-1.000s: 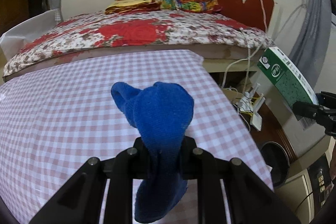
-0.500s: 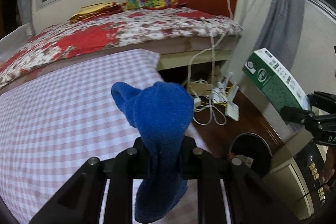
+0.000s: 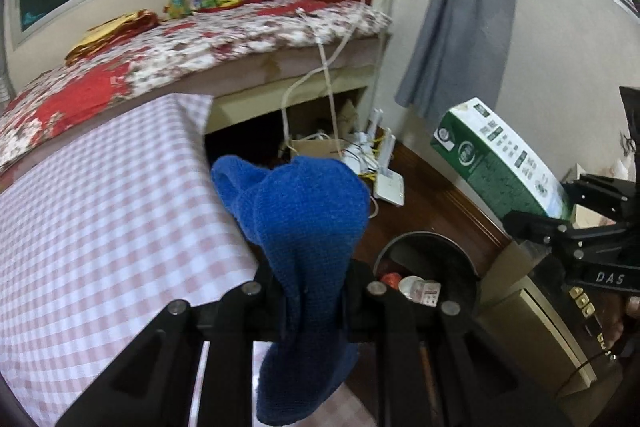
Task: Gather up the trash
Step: 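Carry the blue glove and green milk carton over the black bin, then open both tools to drop the glove and carton into the bin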
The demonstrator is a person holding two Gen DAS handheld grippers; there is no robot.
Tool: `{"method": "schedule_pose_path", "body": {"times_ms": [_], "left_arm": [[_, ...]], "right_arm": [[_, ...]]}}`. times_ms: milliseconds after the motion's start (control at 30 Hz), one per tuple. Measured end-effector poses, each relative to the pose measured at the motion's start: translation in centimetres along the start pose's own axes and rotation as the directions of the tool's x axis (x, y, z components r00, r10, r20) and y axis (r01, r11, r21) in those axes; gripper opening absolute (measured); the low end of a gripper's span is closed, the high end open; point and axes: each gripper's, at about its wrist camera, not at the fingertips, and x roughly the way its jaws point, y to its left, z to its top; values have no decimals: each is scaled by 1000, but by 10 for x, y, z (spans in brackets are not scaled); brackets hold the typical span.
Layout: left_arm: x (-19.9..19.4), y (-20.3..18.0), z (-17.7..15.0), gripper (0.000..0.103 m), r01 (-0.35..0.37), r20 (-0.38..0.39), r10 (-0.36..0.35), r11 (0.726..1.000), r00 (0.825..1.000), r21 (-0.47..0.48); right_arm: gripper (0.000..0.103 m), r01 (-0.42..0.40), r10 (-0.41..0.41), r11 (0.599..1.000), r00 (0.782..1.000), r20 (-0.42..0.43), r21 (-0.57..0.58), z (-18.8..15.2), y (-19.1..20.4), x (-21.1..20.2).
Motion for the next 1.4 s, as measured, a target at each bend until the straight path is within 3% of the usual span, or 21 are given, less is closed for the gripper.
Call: {"method": "schedule_pose_path", "body": {"times_ms": [533,933,1000,1167,1300,1400], "left_arm": [[61,-77,-11,20,98,-142,-80,988,987,122],[111,-106,-16,20,167,-297,-107,968,949,186],[122,-111,-19,20,184,-334,-115,966,936,183],[162,-124,-39,20,236,-458,-157,964,875,120],[195,-130,-61,20,255,-547,-200,966,813,26],[209,-134,-69,20,249,-576,-209,969,790,-9]], "right_arm": [[58,45,-33,992,994,-106,116,-60,-70,29],[58,55,-20,987,974,-224,152,-93,-94,71],[58,57,-18,987,968,-249,151,-100,-99,80],[58,66,-22,990,947,-322,124,-117,-109,108],[58,55,2,988,928,-372,141,-133,-117,127],[58,46,5,992,912,-410,115,-142,-116,141]]}}
